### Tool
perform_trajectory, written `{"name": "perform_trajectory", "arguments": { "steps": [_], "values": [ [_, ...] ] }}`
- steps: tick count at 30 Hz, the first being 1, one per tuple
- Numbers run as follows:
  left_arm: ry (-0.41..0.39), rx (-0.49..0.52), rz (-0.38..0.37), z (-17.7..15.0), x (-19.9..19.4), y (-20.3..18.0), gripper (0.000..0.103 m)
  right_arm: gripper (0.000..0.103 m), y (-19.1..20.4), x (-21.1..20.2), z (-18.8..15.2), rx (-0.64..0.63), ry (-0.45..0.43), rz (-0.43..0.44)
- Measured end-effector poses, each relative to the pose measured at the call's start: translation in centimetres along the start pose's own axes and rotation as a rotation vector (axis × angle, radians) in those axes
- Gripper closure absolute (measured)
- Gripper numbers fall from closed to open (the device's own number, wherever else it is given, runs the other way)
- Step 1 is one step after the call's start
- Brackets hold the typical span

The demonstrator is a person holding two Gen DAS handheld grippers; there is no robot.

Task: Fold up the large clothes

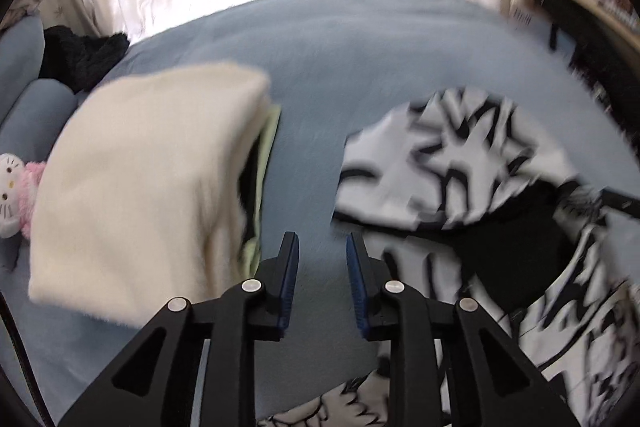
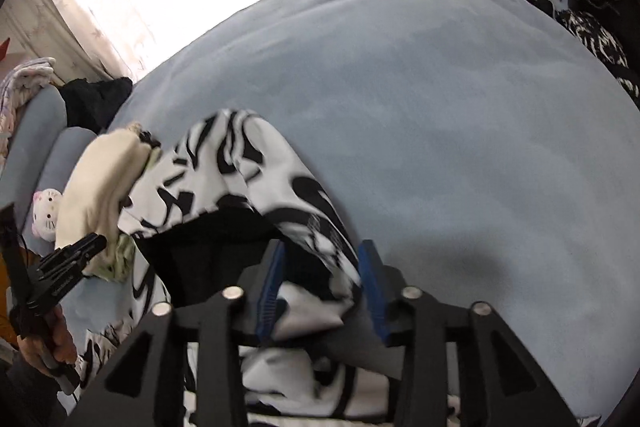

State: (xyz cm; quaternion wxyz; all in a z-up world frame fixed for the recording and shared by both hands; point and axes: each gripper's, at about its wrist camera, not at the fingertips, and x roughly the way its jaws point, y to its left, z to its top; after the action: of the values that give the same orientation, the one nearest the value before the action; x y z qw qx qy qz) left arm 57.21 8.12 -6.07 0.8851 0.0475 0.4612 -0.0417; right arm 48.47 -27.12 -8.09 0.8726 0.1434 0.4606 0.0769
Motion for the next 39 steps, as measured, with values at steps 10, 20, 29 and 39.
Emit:
{"name": "perform_trajectory", "arguments": {
  "steps": [10, 20, 29, 39],
  "values": [
    [0.09, 0.057, -0.063, 2.1, 5.0, -4.4, 0.076, 0.062, 3.6, 6.5, 5.5, -0.076, 0.065, -0.05],
    [0.153, 0.126, 0.002, -0.9, 9.2, -7.2, 0.076, 0.067, 2.6, 11.1, 6.3, -0.036, 0.119, -0.052],
    [0.138, 0.008, -0.143, -2.4, 4.3, -3.9, 0.076, 0.101, 6.4, 2.9, 3.1, -0.197, -0.04, 0.217],
    [0.102, -0.109, -0.254, -10.3, -6.4, 1.3, 0.076, 0.101, 13.7, -12.8, -8.2, -0.592, -0.15, 0.483]
  ]
}}
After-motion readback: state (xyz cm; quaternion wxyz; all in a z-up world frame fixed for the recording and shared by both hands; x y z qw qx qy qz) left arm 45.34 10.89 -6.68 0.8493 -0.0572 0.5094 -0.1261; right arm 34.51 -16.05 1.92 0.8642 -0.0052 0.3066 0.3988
